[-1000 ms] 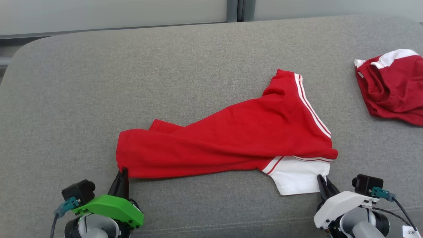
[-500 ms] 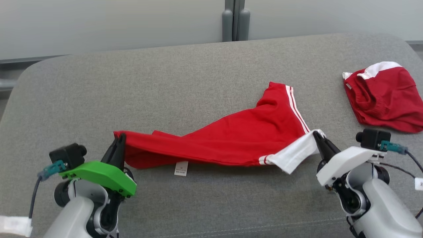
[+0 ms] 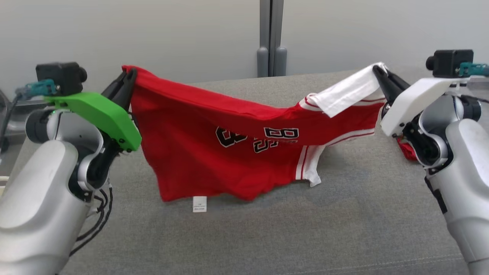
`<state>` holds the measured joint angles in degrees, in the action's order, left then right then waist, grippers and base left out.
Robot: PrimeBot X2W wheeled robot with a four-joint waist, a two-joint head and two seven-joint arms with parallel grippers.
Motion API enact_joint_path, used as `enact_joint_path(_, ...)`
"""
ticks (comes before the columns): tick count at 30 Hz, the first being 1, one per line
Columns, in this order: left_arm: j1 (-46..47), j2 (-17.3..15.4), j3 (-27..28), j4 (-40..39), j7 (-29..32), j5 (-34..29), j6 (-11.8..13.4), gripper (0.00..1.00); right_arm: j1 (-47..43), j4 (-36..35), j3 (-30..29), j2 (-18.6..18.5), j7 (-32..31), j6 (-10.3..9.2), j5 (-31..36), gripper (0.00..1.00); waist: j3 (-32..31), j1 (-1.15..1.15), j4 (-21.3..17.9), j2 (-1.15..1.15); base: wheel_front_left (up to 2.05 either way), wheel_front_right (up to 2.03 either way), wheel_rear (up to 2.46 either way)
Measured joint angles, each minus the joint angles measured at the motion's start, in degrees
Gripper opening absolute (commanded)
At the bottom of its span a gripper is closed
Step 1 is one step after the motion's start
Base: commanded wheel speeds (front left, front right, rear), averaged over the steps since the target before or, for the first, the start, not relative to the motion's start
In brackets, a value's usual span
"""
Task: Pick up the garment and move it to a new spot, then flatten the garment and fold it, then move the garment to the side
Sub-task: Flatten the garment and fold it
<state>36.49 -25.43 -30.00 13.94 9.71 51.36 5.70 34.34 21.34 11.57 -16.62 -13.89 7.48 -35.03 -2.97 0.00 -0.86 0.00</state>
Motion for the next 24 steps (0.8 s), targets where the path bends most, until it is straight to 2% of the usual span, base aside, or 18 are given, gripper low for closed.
enact_joint_path(7, 9.62, -2.86, -1.14, -1.98, 5.43, -2.71, -0.98, 0.00, 9.07, -2.85, -0.59, -1.53, -4.61, 0.00, 3.32, 0.00, -2.52, 0.00, 0.09, 0.00, 0.00, 0.00, 0.00)
enact_joint_path(16, 18.66, -3.83, -1.30, -3.25, 10.65, -4.09, -0.94, 0.00, 19.75, -4.99, -1.59, -1.78, -8.69, 0.00, 5.86, 0.00, -2.12, 0.00, -0.17, 0.00, 0.00, 0.00, 0.00)
enact_joint_path(20, 20.87, -2.18, 0.74, 0.16, 13.95, -0.43, 1.21, 0.00, 24.11, -1.72, -0.96, -0.25, -11.47, 0.00, 6.55, 0.00, -0.52, 0.00, -0.31, 0.00, 0.00, 0.00, 0.00)
enact_joint_path(24, 25.16, -1.51, 0.75, 3.47, 16.39, -0.33, 2.23, 0.00, 29.36, 2.20, 1.07, 0.78, -12.72, 0.01, 8.82, 0.00, 2.11, 0.00, -0.44, 0.00, 0.00, 0.00, 0.00)
